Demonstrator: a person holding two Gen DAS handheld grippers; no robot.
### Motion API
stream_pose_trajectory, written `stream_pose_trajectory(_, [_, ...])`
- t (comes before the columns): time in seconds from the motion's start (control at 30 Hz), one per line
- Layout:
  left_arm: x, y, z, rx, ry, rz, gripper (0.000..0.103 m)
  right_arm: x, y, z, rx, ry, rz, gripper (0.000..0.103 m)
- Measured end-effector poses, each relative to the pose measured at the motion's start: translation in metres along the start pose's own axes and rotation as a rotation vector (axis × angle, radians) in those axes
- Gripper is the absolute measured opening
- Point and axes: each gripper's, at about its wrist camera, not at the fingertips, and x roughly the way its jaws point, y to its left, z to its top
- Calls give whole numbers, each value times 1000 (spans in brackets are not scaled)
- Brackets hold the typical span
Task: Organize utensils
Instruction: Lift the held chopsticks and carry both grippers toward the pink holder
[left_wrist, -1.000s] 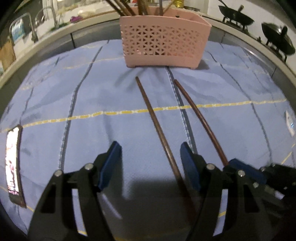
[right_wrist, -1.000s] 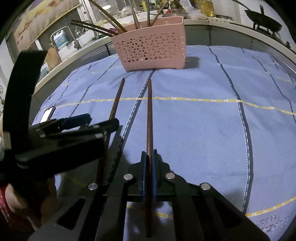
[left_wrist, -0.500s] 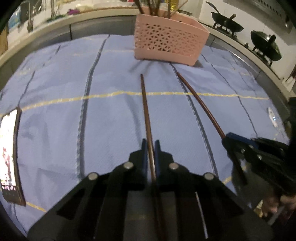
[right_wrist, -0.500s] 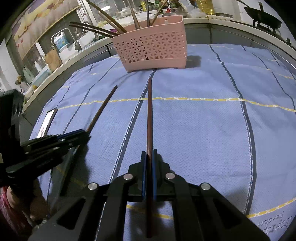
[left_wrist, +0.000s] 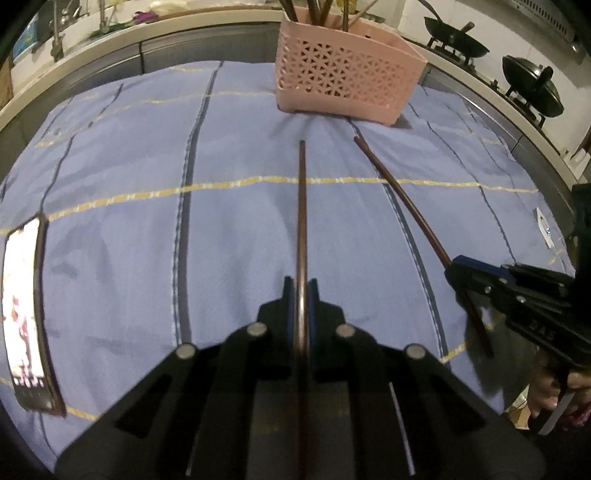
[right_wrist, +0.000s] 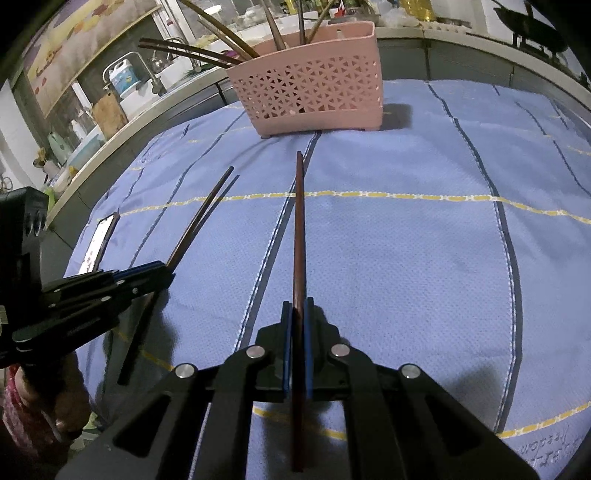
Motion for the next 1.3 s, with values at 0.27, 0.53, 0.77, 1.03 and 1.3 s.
stream_pose_trajectory(0.27, [20, -6, 32, 44, 7, 31, 9, 18, 2, 35, -52, 49, -14, 7])
stream_pose_trajectory(0.53, [39, -8, 63, 67, -10, 31, 9, 53, 4, 89, -86, 84, 15, 7])
stream_pose_trajectory(0.77, [36, 4, 77, -9, 0, -52, 5, 47, 12, 97, -81, 71, 75, 6])
stream_pose_trajectory(1.03, [-39, 4, 73, -13, -162, -140, 5, -25, 30, 88, -125, -123, 154, 6])
stream_pose_trajectory(1.3, [-100, -20, 80, 41, -296, -173, 5, -71, 27, 89, -118, -278, 195, 6])
